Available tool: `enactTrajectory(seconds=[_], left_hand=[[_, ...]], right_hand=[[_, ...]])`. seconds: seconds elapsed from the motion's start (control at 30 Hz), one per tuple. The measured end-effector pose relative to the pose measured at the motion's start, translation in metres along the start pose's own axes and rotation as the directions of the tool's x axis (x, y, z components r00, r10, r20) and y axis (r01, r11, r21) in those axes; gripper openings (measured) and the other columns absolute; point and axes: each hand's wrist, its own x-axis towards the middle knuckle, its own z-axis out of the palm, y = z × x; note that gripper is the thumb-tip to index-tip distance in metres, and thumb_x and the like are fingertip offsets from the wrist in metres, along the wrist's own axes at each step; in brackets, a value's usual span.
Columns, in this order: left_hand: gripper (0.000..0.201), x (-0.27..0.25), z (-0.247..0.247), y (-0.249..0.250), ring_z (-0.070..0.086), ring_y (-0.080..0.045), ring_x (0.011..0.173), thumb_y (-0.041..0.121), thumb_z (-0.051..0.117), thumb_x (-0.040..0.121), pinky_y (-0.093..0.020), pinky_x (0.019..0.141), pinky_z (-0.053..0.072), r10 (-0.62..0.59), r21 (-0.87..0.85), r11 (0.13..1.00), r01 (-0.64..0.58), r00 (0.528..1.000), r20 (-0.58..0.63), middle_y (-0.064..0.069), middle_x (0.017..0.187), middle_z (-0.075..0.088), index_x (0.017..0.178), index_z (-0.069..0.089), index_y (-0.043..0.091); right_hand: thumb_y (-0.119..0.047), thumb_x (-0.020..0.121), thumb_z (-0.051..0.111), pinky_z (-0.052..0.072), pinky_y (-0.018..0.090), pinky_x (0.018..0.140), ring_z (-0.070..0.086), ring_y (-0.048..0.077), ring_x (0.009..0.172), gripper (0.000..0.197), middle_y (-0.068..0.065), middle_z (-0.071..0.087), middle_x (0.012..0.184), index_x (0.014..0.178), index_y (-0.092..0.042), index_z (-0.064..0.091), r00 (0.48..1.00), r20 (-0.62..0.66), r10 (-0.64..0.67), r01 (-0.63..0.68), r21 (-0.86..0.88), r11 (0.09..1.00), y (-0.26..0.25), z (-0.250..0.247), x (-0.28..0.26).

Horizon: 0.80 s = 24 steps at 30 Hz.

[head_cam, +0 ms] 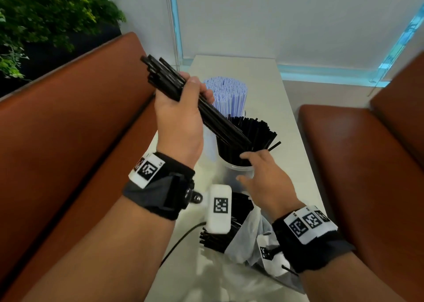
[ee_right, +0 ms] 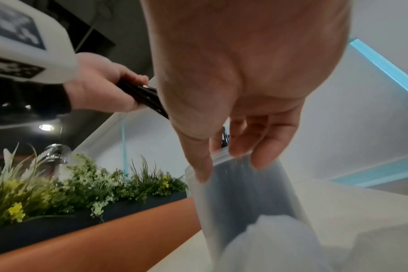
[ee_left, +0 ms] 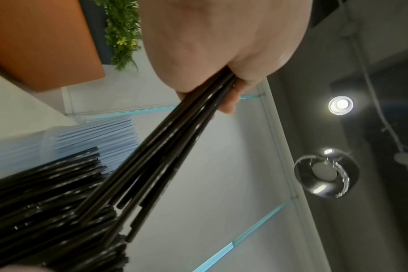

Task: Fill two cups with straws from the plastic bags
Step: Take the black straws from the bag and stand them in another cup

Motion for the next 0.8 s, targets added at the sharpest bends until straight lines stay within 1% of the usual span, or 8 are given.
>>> enactTrajectory(seconds=[0.1,0.23,0.33,0.4,0.5,0.57,0.67,0.8], left_hand=[[0.009,-0.002,0.002,-0.021,0.061,-0.019,0.065,0.004,0.057,0.095,-0.029,0.066,0.053,0.026,0.218,0.975,-0.036,0.999,0.047,-0.013,0.077,0.059,0.094,0.052,0.012],[0.009,-0.01,-0.017,-0.061,0.067,-0.018,0.072,0.017,0.061,0.094,-0.032,0.073,0.056,-0.117,0.556,0.831,0.028,0.985,0.124,0.005,0.072,0.065,0.089,0.056,0.022],[0.012,-0.006,-0.029,-0.082,0.06,-0.008,0.069,0.024,0.065,0.089,-0.022,0.063,0.046,-0.14,0.737,0.676,-0.021,0.978,0.157,0.009,0.072,0.06,0.081,0.056,0.025],[0.017,-0.007,-0.031,-0.095,0.055,-0.015,0.088,0.027,0.068,0.088,-0.027,0.077,0.044,-0.174,0.853,0.513,-0.095,0.962,0.212,0.008,0.085,0.05,0.078,0.054,0.025],[0.019,-0.013,-0.033,-0.106,0.04,-0.017,0.11,0.036,0.07,0.086,-0.03,0.098,0.039,-0.294,0.94,0.322,-0.11,0.933,0.21,0.009,0.103,0.039,0.095,0.058,0.024],[0.043,-0.016,-0.034,-0.107,0.041,-0.018,0.12,0.041,0.075,0.082,-0.031,0.105,0.039,-0.317,0.937,0.336,-0.094,0.926,0.206,0.003,0.117,0.039,0.116,0.057,0.021],[0.081,-0.015,-0.034,-0.099,0.038,-0.016,0.129,0.045,0.081,0.076,-0.025,0.105,0.035,-0.18,0.896,0.414,-0.16,0.95,0.253,0.003,0.133,0.032,0.142,0.038,0.024],[0.085,-0.012,-0.025,-0.092,0.025,-0.024,0.144,0.045,0.073,0.084,-0.032,0.116,0.027,-0.043,0.849,0.294,-0.438,0.882,0.47,-0.007,0.154,0.025,0.151,0.028,0.019]], right_hand=[[-0.044,0.097,0.056,0.045,0.034,0.066,0.059,0.018,0.079,0.019,-0.009,0.048,0.109,0.108,-0.029,0.058,0.99,0.139,0.021,-0.01,-0.084,0.996,0.0,0.007,0.011],[-0.038,0.102,0.05,0.051,0.04,0.067,0.056,0.021,0.078,0.022,-0.003,0.044,0.092,0.095,-0.017,0.054,0.995,0.101,-0.019,0.029,-0.097,0.995,-0.001,0.014,0.016],[-0.037,0.104,0.048,0.05,0.039,0.067,0.051,0.02,0.079,0.022,-0.003,0.04,0.093,0.097,-0.016,0.051,0.993,0.116,-0.023,0.039,-0.138,0.99,-0.001,0.015,0.016],[-0.038,0.104,0.046,0.046,0.037,0.065,0.049,0.02,0.079,0.022,-0.004,0.038,0.093,0.097,-0.017,0.049,0.992,0.125,-0.027,0.046,-0.152,0.987,-0.001,0.015,0.016],[-0.036,0.105,0.045,0.045,0.037,0.064,0.048,0.023,0.08,0.022,-0.002,0.037,0.095,0.1,-0.015,0.049,0.99,0.129,-0.05,0.067,-0.134,0.989,-0.002,0.014,0.014],[-0.035,0.105,0.044,0.045,0.038,0.065,0.049,0.024,0.082,0.022,-0.001,0.037,0.096,0.103,-0.014,0.05,0.99,0.131,-0.057,0.075,-0.141,0.987,-0.002,0.013,0.014],[-0.036,0.105,0.043,0.047,0.038,0.066,0.051,0.023,0.084,0.022,-0.003,0.036,0.097,0.104,-0.015,0.05,0.989,0.135,-0.053,0.071,-0.138,0.988,-0.001,0.013,0.014],[-0.036,0.105,0.044,0.047,0.036,0.066,0.051,0.022,0.086,0.023,-0.004,0.034,0.097,0.112,-0.016,0.053,0.991,0.127,-0.039,0.058,-0.147,0.987,0.0,0.016,0.016]])
